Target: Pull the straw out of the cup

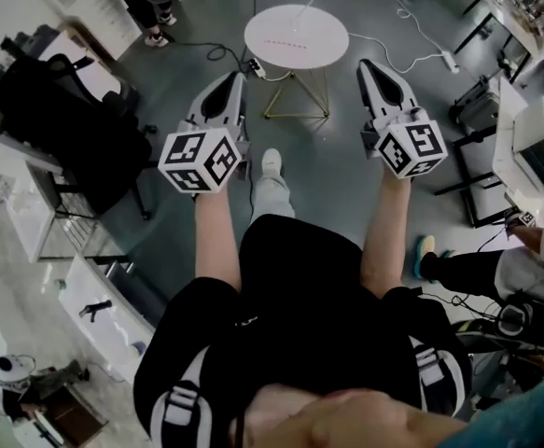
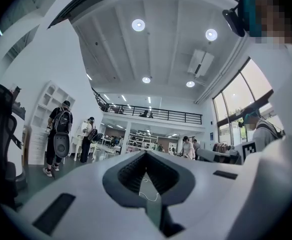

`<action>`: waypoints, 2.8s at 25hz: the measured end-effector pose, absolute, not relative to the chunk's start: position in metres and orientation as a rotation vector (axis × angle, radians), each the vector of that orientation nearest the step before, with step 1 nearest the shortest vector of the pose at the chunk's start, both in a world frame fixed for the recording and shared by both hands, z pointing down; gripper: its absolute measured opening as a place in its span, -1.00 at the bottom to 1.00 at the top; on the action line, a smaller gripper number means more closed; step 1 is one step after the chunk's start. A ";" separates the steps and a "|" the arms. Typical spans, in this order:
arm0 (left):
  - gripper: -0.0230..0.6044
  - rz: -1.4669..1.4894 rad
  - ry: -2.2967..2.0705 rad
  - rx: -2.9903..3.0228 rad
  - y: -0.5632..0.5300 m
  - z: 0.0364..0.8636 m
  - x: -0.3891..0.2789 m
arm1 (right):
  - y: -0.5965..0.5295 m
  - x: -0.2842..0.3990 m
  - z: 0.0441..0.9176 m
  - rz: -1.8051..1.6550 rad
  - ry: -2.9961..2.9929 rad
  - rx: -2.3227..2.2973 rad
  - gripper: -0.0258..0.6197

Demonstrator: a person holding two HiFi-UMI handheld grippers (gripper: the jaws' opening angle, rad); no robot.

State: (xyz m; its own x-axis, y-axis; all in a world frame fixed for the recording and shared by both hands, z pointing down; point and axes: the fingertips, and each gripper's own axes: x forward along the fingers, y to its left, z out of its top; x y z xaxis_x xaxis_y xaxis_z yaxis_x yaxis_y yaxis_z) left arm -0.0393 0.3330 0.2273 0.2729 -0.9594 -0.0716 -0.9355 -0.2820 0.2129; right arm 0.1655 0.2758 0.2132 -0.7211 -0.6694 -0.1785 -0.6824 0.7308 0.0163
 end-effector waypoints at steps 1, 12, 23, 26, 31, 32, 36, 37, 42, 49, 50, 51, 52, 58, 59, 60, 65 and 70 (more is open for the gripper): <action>-0.90 -0.293 -1.816 2.382 0.328 0.229 -0.054 | 0.267 0.156 0.212 0.118 2.766 -1.086 -0.87; -0.90 -0.332 -1.822 2.272 0.167 0.280 -0.155 | 0.110 0.064 0.247 0.105 2.717 -1.072 -0.87; -0.90 -0.266 -1.584 2.334 -0.060 0.332 -0.184 | -0.088 0.008 0.298 0.030 2.713 -1.392 -0.87; -0.90 -0.217 -1.578 2.356 -0.122 0.326 -0.221 | -0.152 -0.031 0.287 -0.012 2.664 -1.385 -0.87; -0.90 -0.098 -1.577 2.394 -0.212 0.319 -0.261 | -0.235 -0.073 0.289 -0.041 2.637 -1.433 -0.87; -0.90 -0.078 -1.564 2.411 -0.228 0.322 -0.264 | -0.250 -0.074 0.295 -0.058 2.617 -1.456 -0.87; -0.90 -0.035 -1.477 2.458 -0.280 0.345 -0.275 | -0.291 -0.082 0.326 -0.115 2.560 -1.542 -0.87; -0.90 -0.029 -1.459 2.459 -0.292 0.350 -0.275 | -0.299 -0.085 0.334 -0.129 2.580 -1.553 -0.87; -0.90 0.004 -1.386 2.433 -0.350 0.375 -0.231 | -0.337 -0.042 0.367 -0.197 2.675 -1.636 -0.87; -0.90 0.070 -1.340 2.401 -0.378 0.403 -0.193 | -0.355 -0.006 0.397 -0.389 2.628 -1.654 -0.87; -0.90 0.085 -1.344 2.395 -0.382 0.404 -0.190 | -0.361 -0.010 0.401 -0.393 2.652 -1.638 -0.87; -0.90 0.105 -1.347 2.390 -0.388 0.406 -0.186 | -0.369 -0.012 0.406 -0.405 2.666 -1.625 -0.87; -0.90 0.127 -1.350 2.386 -0.394 0.408 -0.181 | -0.377 -0.011 0.410 -0.438 2.665 -1.611 -0.87; -0.90 0.205 -1.375 2.337 -0.415 0.422 -0.162 | -0.407 -0.017 0.438 -0.583 2.717 -1.501 -0.87; -0.90 0.215 -1.376 2.324 -0.416 0.426 -0.160 | -0.410 -0.015 0.441 -0.601 2.713 -1.494 -0.87; -0.90 0.226 -1.379 2.309 -0.418 0.431 -0.158 | -0.415 -0.011 0.445 -0.628 2.699 -1.494 -0.87; -0.90 0.273 -1.407 2.226 -0.425 0.457 -0.159 | -0.429 -0.013 0.481 -0.792 2.686 -1.445 -0.60; -0.90 0.328 -1.415 2.195 -0.426 0.474 -0.146 | -0.442 -0.007 0.512 -0.894 2.684 -1.400 -0.56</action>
State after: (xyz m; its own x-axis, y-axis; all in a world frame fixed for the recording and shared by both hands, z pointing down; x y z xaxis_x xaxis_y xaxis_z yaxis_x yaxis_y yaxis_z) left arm -0.1458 -0.4261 0.4736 0.4297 -0.7791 0.4566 -0.9005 -0.3319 0.2811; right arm -0.0066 -0.4415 0.5121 -0.6063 -0.7503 0.2634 -0.7585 0.4461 -0.4751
